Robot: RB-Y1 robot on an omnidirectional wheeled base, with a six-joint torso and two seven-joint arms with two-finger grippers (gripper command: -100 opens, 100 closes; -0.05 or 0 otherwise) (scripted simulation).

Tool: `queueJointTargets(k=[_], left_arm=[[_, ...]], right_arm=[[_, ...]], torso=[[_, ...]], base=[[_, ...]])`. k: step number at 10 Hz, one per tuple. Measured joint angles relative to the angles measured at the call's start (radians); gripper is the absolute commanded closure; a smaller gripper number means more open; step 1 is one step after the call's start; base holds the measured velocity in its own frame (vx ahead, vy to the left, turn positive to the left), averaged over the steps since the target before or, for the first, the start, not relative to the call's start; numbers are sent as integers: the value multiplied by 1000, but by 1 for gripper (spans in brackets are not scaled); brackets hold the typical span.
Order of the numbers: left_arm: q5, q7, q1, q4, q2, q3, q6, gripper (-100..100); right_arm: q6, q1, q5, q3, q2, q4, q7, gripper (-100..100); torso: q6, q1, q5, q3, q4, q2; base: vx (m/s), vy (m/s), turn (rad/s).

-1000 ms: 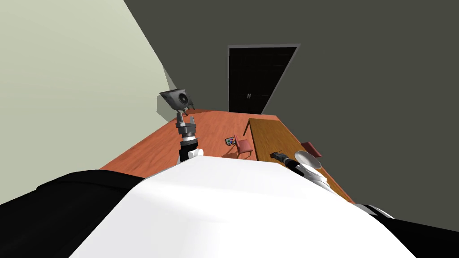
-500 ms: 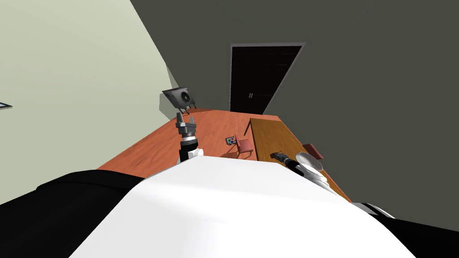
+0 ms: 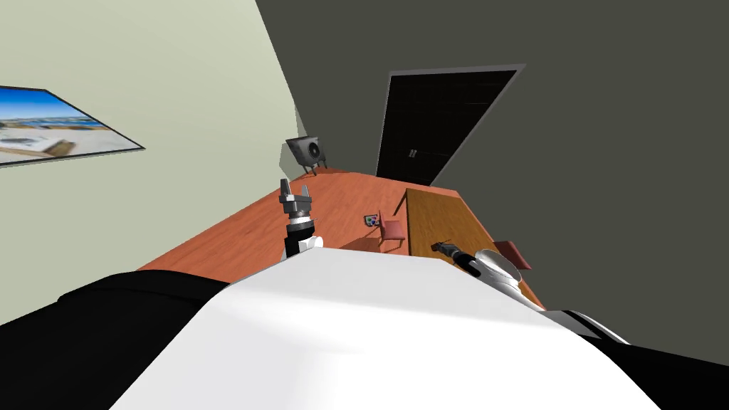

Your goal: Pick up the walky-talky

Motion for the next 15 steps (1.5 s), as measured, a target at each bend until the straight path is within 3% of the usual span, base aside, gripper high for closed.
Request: queueJointTargets(k=[2, 3, 6, 7, 9, 13, 14, 15], left_arm=[[0, 0, 0, 0, 0, 0, 0, 0], [0, 0, 0, 0, 0, 0, 0, 0], [0, 0, 0, 0, 0, 0, 0, 0], [0, 0, 0, 0, 0, 0, 0, 0], [0, 0, 0, 0, 0, 0, 0, 0], [0, 0, 0, 0, 0, 0, 0, 0], [0, 0, 0, 0, 0, 0, 0, 0], [0, 0, 0, 0, 0, 0, 0, 0]], right_arm=[[37, -17, -53, 34, -12, 21, -17, 100], [37, -47, -83, 45, -10, 78, -6, 100], [104, -47, -162, 103, -40, 57, -46, 100], [117, -70, -191, 120, -40, 95, -45, 100], [149, -88, -245, 160, -58, 115, -63, 100], [191, -132, -354, 198, -61, 199, -52, 100], [215, -131, -380, 223, -76, 183, -69, 100], [221, -132, -383, 227, -78, 180, -75, 0]], torso=[[0, 2, 0, 0, 0, -1], [-2, 1, 0, -1, 0, -2], [0, 2, 1, 0, 0, 0], [-2, 3, 1, 0, 1, 1], [-2, 2, 1, 1, 1, 1], [0, 3, 1, 1, 1, 1], [0, 3, 2, 0, 1, 0], [1, 2, 2, -2, 0, -5]], base=[[-150, -19, 226], [-148, -30, 204], [-186, -9, 298], [-165, 13, 205], [-184, -13, 299], [-174, 18, 271], [-51, 3, 25], [-12, 1, -6]])
